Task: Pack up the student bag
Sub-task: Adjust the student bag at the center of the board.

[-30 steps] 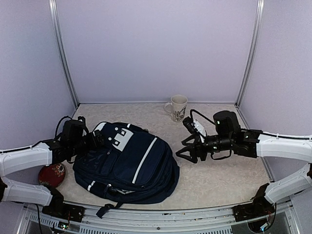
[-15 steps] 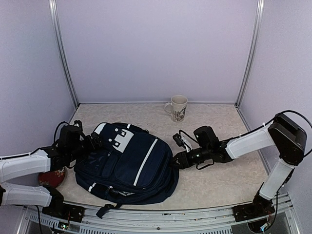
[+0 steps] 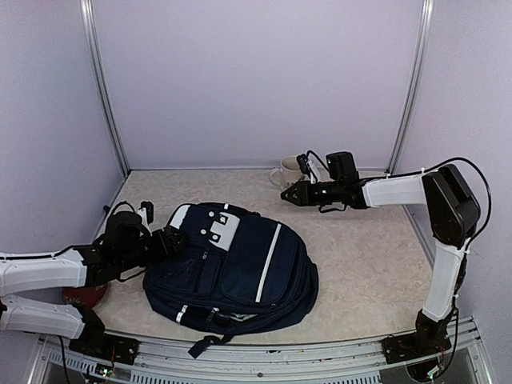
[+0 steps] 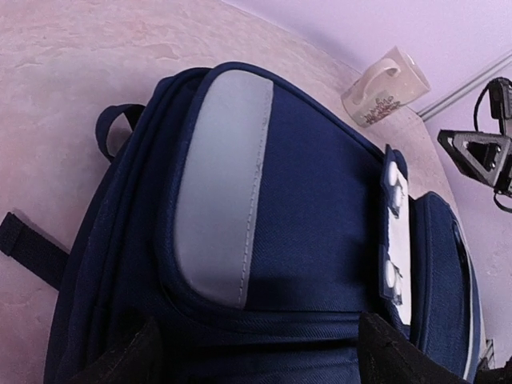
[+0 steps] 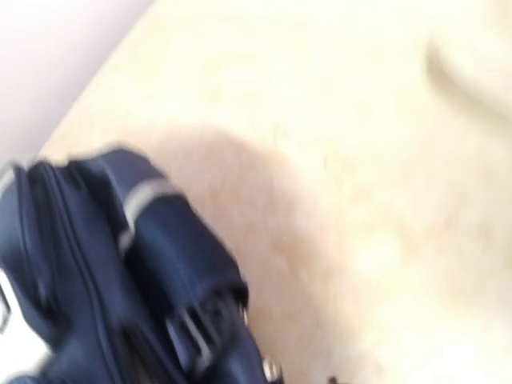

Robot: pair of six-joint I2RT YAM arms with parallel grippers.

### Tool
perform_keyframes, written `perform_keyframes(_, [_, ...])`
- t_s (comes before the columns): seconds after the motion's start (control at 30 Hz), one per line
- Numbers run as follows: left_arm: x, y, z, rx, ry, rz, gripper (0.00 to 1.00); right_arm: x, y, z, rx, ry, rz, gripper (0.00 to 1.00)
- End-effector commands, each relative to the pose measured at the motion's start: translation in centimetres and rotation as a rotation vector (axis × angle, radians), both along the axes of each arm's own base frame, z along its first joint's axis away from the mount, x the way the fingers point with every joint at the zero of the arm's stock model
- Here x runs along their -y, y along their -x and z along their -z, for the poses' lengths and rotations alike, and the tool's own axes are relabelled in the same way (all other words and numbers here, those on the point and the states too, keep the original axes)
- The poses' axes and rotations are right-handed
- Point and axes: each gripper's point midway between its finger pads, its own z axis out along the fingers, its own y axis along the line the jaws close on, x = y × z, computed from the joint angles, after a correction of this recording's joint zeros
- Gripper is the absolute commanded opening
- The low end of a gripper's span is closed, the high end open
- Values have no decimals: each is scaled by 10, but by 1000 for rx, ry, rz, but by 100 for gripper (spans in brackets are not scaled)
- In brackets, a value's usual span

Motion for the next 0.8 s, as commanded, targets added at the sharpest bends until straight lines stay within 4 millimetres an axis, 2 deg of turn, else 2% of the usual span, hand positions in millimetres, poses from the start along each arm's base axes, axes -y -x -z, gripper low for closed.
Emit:
perform_keyframes(0.0, [7, 18, -11, -20, 45, 48, 81, 16, 13, -8, -8, 83, 7, 40])
perform_keyframes(0.1, [-20, 13, -22, 17, -6, -55, 83, 38, 46, 1, -59, 123, 34, 43])
perform_keyframes(0.2, [-48, 1, -23, 0, -31, -138, 88, 47, 93, 14, -127, 130, -12, 52])
perform_keyframes(0.23, [-54, -4, -22, -11, -29, -151, 89, 45, 116, 25, -179, 119, -54, 57])
perform_keyframes(0.3, [-61, -14, -14, -46, -36, -158, 90, 42, 146, 34, -247, 80, -98, 64])
perform_keyframes(0.37, [-62, -23, -7, -77, -42, -149, 91, 40, 168, 44, -307, 68, -101, 74])
perform_keyframes(0.5, [-52, -29, 11, -139, -30, -104, 91, 25, 199, 56, -381, 20, -147, 77])
perform_keyframes(0.53, [-50, -27, 18, -158, -20, -96, 91, 20, 204, 60, -397, 13, -165, 74])
perform_keyframes(0.57, [-48, -26, 22, -165, -11, -89, 90, 16, 206, 63, -408, 8, -174, 65])
perform_keyframes(0.63, [-47, -21, 29, -178, 2, -87, 87, 12, 201, 71, -423, 11, -164, 35])
perform_keyframes(0.7, [-45, -14, 35, -184, 17, -84, 84, 10, 186, 74, -406, 31, -137, 6])
perform_keyframes(0.73, [-42, -10, 37, -186, 24, -74, 82, 11, 176, 75, -399, 52, -121, 0])
perform_keyframes(0.77, [-39, -7, 38, -187, 30, -64, 81, 9, 162, 71, -371, 65, -106, 0])
